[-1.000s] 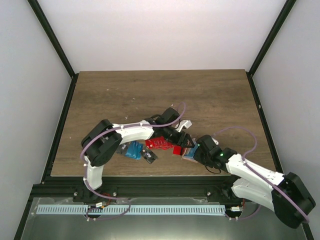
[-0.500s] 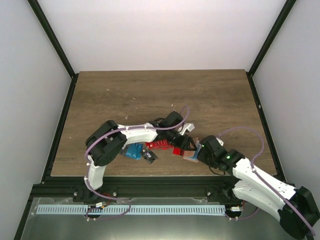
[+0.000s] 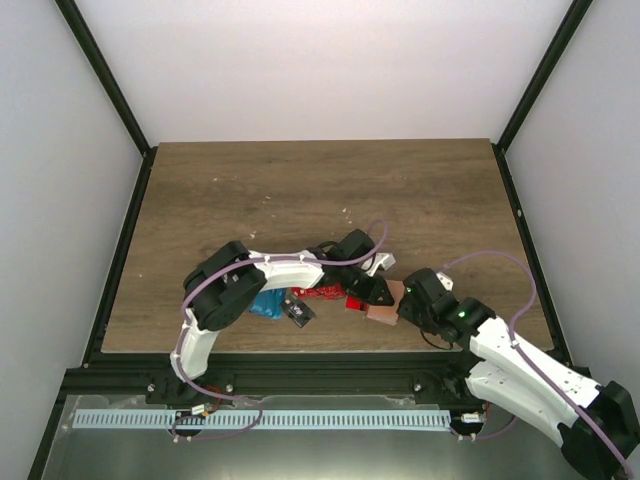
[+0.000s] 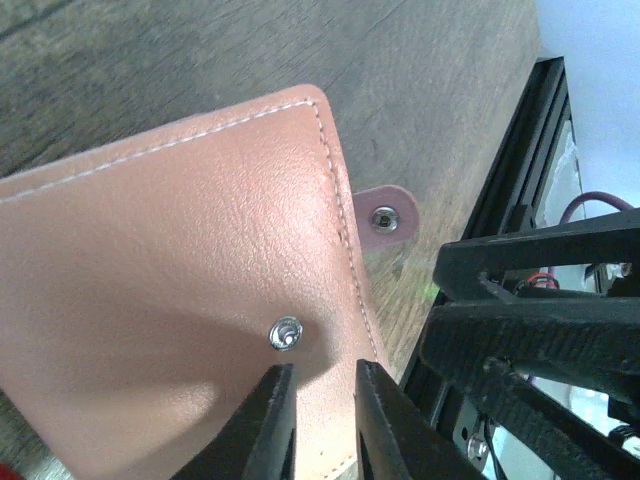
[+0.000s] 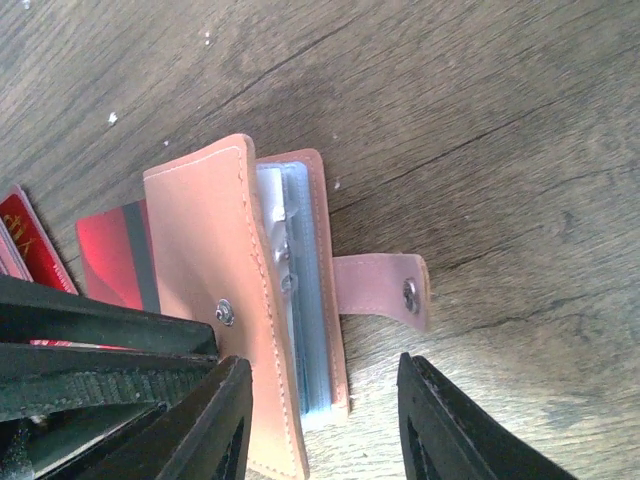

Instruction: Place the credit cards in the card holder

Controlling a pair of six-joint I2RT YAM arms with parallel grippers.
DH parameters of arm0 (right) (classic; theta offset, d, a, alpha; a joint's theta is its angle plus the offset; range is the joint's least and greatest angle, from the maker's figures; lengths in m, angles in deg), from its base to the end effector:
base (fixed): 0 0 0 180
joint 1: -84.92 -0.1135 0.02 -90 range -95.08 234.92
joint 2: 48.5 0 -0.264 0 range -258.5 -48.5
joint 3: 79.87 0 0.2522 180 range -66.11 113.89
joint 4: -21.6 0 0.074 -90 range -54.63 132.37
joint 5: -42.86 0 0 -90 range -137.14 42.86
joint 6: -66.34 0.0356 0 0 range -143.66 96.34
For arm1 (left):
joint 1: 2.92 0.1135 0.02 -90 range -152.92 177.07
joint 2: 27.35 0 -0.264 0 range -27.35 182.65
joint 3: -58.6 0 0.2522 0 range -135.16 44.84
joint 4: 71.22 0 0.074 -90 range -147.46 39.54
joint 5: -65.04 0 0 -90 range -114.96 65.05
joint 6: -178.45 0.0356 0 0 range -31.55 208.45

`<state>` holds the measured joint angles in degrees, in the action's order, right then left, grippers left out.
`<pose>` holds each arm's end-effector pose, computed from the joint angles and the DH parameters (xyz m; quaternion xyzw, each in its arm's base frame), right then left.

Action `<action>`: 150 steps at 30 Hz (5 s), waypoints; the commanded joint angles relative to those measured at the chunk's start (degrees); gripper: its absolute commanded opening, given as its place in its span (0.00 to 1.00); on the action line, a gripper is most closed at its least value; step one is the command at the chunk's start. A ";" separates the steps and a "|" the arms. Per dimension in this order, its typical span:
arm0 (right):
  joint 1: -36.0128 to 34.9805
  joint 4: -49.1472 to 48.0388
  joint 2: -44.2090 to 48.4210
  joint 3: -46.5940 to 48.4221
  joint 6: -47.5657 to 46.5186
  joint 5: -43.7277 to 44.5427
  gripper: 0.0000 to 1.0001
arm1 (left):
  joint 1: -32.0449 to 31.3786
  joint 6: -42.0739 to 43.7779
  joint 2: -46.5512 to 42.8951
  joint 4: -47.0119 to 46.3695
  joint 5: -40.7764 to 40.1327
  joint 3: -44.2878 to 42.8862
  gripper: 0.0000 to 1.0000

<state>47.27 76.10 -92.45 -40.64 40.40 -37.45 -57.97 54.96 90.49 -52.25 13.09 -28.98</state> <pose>0.1122 0.0790 0.1822 0.2413 0.9302 0.1537 0.2301 0.2271 -0.3632 0.1426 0.2773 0.8493 -0.4487 0.0225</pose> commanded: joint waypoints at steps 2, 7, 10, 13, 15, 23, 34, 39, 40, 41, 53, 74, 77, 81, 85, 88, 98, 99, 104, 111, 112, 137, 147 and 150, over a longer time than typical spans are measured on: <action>0.30 2.26 -0.52 1.64 4.24 4.71 0.41 | -0.87 0.72 1.51 0.41 -2.13 -0.67 0.10; 0.30 5.20 -1.28 1.85 9.14 8.76 0.38 | -1.30 2.15 1.34 2.48 -3.79 -0.68 0.04; 0.37 6.09 -2.94 2.65 10.68 11.01 0.36 | -1.47 3.15 1.51 4.13 -5.31 -0.88 0.04; 0.91 5.70 -5.33 3.13 10.41 11.66 0.28 | -1.61 3.61 1.45 4.77 -6.33 -0.80 0.04; 1.23 4.15 -6.15 2.99 9.26 11.46 0.24 | -1.59 3.90 1.34 4.97 -6.65 -0.64 0.04; 6.73 -3.08 -6.42 1.76 1.14 7.49 0.14 | -1.62 4.85 1.89 5.73 -7.08 -0.36 0.04; 9.01 -4.64 -6.27 0.95 -2.83 3.59 0.14 | -1.62 5.20 2.91 5.82 -6.60 -0.80 0.04; 9.06 -3.27 -6.50 0.47 -2.41 3.45 0.14 | -1.63 5.24 2.89 5.86 -6.66 -0.80 0.04; 9.07 -3.18 -6.58 0.20 -2.18 3.37 0.15 | -1.60 5.22 2.92 5.86 -6.60 -0.80 0.04; 9.08 -3.31 -6.64 0.02 -2.13 3.06 0.14 | -1.59 5.20 2.92 5.86 -6.63 -0.81 0.04; 9.08 -4.01 -6.54 -1.82 -0.92 2.26 0.12 | -1.63 5.13 3.00 6.05 -6.35 -1.06 0.04; 9.08 -8.21 -6.78 0.03 -6.99 -1.50 0.01 | -1.59 5.11 3.28 6.04 -6.20 -1.37 0.04; 9.08 -10.21 -7.85 1.10 -9.81 -3.63 0.01 | -1.62 5.29 3.36 6.09 -6.15 -1.48 0.04; 9.08 -11.92 -10.22 2.29 -12.25 -6.63 0.01 | -1.50 5.38 3.49 6.10 -6.08 -1.50 0.04; 9.09 -13.52 -11.86 2.61 -13.60 -8.92 0.01 | -1.55 5.48 3.83 6.25 -5.90 -1.82 0.04; 9.01 -14.70 -12.58 2.80 -14.58 -10.39 0.01 | -1.52 5.61 4.31 6.59 -5.79 -2.30 0.04; 9.00 -17.10 -15.62 2.98 -15.28 -12.49 0.01 | -1.52 5.81 4.50 6.83 -5.79 -2.64 0.04; 9.00 -17.32 -15.95 2.86 -15.27 -12.50 0.01 | -1.55 5.81 4.50 6.83 -5.79 -2.64 0.04; 9.00 -18.59 -17.40 2.15 -14.86 -12.63 0.01 | -1.55 5.90 4.59 6.81 -5.74 -2.49 0.04; 8.97 -18.28 -17.67 2.14 -13.91 -11.19 0.01 | -1.54 5.94 4.59 6.65 -5.46 -2.21 0.04; 8.99 -18.38 -17.70 2.13 -13.87 -11.31 0.01 | -1.51 5.98 4.59 6.61 -5.46 -2.20 0.04; 5.92 -20.85 -18.58 -1.64 -11.50 -15.13 0.01 | -1.47 5.90 4.94 5.59 -5.17 -1.66 0.04; 4.55 -22.05 -17.26 -6.75 -11.97 -14.75 0.01 | 0.30 1.88 0.58 -1.54 0.99 3.08 0.04; 4.58 -22.25 -15.85 -7.44 -12.27 -14.44 0.01 | 1.13 -0.37 -1.89 -4.87 3.53 5.17 0.04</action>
<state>53.31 49.54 -108.42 -45.09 28.07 -48.97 -57.64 57.80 91.82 -52.77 12.91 -26.60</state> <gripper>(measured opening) 0.014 0.039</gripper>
